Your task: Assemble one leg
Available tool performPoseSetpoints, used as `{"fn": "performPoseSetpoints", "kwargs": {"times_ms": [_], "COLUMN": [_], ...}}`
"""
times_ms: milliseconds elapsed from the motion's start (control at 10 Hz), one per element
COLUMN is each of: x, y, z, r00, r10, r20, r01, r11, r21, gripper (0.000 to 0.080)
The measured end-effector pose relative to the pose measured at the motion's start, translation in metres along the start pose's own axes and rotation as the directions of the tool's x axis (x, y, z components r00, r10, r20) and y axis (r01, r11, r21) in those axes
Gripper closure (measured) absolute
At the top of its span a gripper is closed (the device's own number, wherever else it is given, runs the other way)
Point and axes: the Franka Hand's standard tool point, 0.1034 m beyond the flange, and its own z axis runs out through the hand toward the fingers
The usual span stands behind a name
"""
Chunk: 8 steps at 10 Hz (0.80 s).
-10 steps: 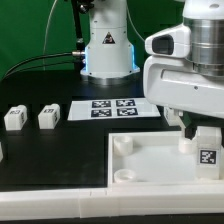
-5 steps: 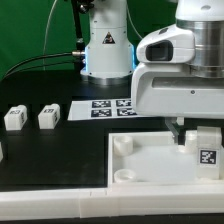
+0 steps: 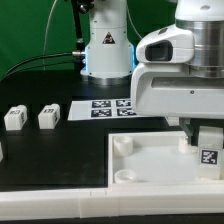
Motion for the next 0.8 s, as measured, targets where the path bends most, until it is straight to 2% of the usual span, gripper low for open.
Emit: {"fn": "performPoseSetpoints", "kwargs": {"times_ms": [400,600,800], "x": [0.0004,0.0011,0.0011], "y": [0.0007,0.0017,0.0009], "z": [0.0,-0.0002,0.0], "r00": [0.999,0.978,0.918], "r10": [0.048,0.207,0.396], "r20": [0.0,0.004,0.01], "r01": [-0.048,-0.207,-0.396], "r11": [0.999,0.978,0.918], "r21": [0.001,0.007,0.016], "gripper": [0.0509,0.0508,0.0508]}}
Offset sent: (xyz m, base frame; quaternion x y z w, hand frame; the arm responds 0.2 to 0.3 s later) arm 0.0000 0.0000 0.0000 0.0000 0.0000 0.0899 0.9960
